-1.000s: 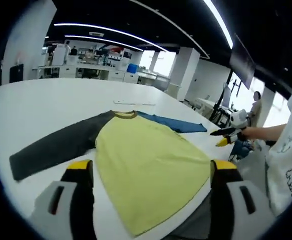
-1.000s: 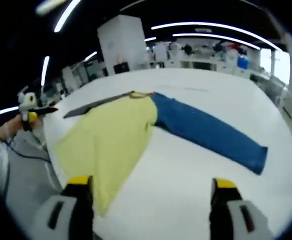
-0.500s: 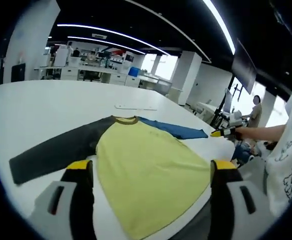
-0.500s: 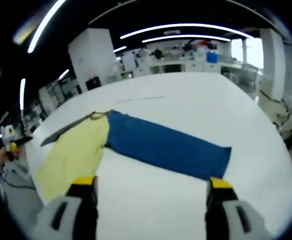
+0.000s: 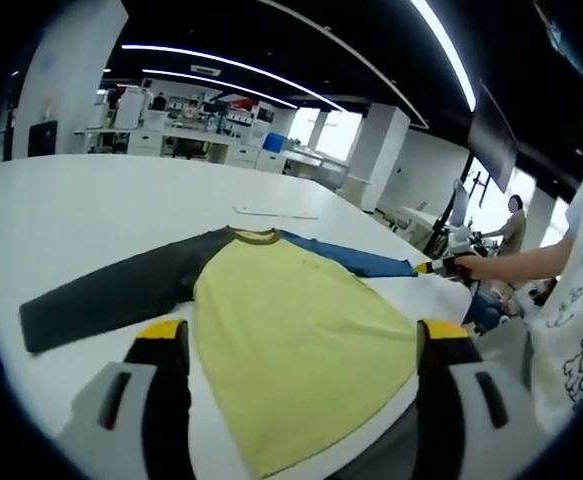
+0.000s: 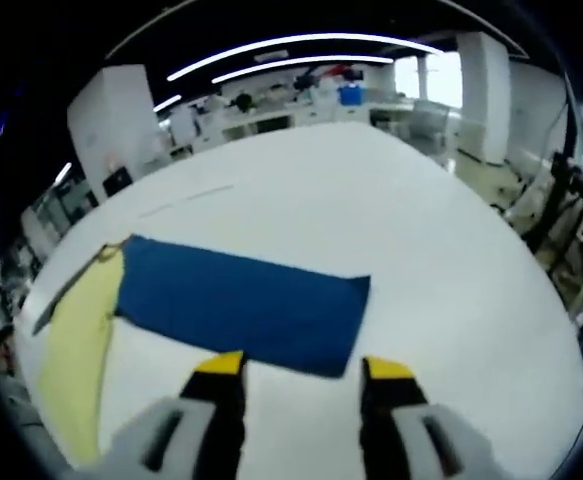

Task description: Fold the garment on the visible template until the final outline fits inside the template.

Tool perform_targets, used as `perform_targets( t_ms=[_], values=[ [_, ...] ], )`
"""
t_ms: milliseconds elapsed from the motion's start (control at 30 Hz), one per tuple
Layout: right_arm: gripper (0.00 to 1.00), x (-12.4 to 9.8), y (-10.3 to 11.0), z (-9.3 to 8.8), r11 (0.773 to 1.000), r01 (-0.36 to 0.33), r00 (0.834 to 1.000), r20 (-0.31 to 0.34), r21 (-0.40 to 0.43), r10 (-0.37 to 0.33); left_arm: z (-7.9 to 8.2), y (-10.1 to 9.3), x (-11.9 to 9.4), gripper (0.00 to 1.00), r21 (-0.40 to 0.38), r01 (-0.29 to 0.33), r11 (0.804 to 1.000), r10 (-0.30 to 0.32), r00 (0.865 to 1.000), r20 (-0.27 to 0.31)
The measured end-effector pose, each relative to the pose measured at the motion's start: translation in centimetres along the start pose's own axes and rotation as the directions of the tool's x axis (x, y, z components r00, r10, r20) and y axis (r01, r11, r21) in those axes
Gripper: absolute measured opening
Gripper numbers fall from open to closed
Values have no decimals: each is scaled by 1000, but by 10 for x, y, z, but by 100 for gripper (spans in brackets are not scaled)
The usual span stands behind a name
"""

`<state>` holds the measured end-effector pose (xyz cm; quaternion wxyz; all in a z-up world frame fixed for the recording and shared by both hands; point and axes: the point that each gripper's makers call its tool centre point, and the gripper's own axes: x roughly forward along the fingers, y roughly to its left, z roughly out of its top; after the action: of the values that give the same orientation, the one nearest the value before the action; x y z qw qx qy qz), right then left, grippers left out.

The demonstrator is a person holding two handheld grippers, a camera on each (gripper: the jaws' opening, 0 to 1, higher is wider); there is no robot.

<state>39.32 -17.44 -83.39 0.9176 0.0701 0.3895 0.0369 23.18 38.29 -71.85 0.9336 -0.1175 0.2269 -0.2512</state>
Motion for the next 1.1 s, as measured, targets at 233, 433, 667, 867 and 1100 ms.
perform_targets(
  t_ms=[233, 433, 667, 867, 1100],
  values=[
    [22, 3, -11, -2, 999, 45, 999, -5, 11, -45, -8, 0, -7, 90, -28, -18, 999, 18, 1000, -5],
    [15, 5, -18, 0, 998, 60, 998, -19, 5, -60, -12, 0, -7, 89, -51, -26, 998, 26, 1000, -9],
    [0, 8, -15, -1, 996, 68, 997, -27, -55, -70, -17, 0, -2, 88, -56, -21, 998, 20, 999, -26],
    [0, 14, -22, 6, 995, 85, 996, -34, -45, -87, -17, -1, 0, 88, -54, -15, 998, 13, 999, -35],
    [0, 23, -26, 19, 993, 101, 994, -36, -53, -103, -15, 2, 0, 86, -53, -19, 998, 17, 999, -30]
  ],
)
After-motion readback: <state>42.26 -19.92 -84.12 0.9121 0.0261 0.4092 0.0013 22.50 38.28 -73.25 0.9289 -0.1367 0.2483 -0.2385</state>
